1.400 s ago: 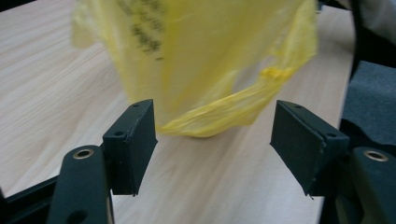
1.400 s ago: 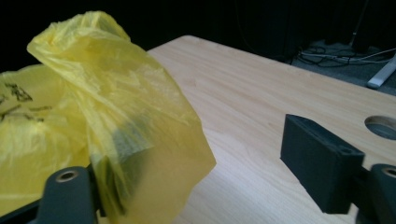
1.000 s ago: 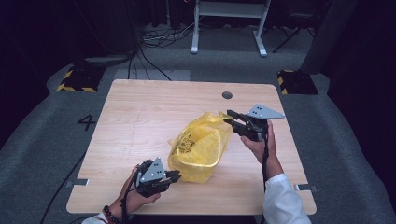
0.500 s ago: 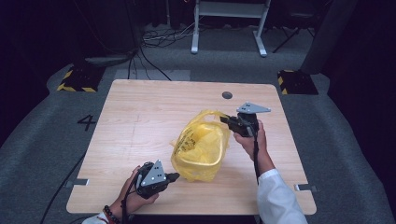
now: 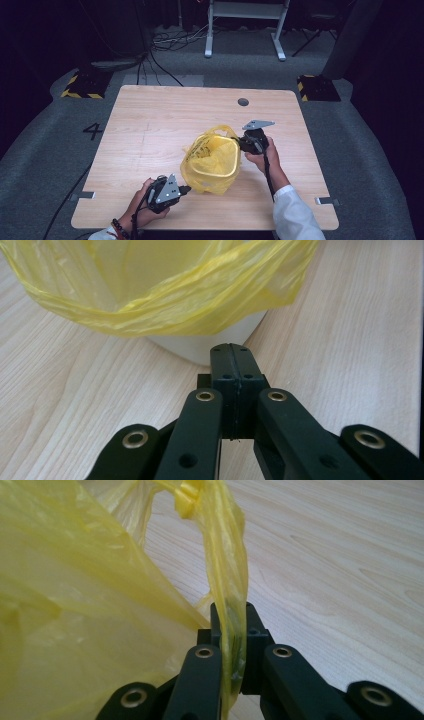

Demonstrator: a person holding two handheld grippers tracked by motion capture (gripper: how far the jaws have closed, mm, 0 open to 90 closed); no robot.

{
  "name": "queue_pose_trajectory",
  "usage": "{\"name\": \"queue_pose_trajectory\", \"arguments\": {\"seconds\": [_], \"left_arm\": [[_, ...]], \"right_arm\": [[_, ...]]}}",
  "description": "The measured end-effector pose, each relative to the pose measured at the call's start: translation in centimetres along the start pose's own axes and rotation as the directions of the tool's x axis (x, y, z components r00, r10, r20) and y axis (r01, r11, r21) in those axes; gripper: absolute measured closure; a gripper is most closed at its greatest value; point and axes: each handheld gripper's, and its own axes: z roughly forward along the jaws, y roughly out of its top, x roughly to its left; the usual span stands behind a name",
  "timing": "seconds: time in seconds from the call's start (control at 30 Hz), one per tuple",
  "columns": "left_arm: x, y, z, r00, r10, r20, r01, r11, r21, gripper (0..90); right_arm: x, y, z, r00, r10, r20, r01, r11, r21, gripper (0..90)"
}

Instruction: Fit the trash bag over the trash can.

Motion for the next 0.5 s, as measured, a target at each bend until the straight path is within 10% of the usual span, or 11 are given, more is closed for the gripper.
{"name": "queue_pose_trajectory", "arguments": {"seconds": [0.13,0.27,0.5], "left_arm": [[0.0,0.1,-1.0,0.9967,-0.079,0.020,0.080,0.9930,-0.087,60.0],[0.4,0.1,-1.8,0.9782,-0.205,0.029,0.207,0.9722,-0.109,32.1],[1.3,-0.4,-3.5,0.9486,-0.312,0.052,0.316,0.9344,-0.163,25.8]], "right_arm": [[0.4,-0.3,-0.3,0.9985,-0.030,0.047,0.030,1.000,-0.001,74.2],[-0.4,-0.4,-1.7,0.9979,0.016,0.062,-0.012,0.998,-0.056,59.2],[-1.3,-0.1,-5.2,0.9993,0.036,0.012,-0.033,0.985,-0.170,33.7]]}}
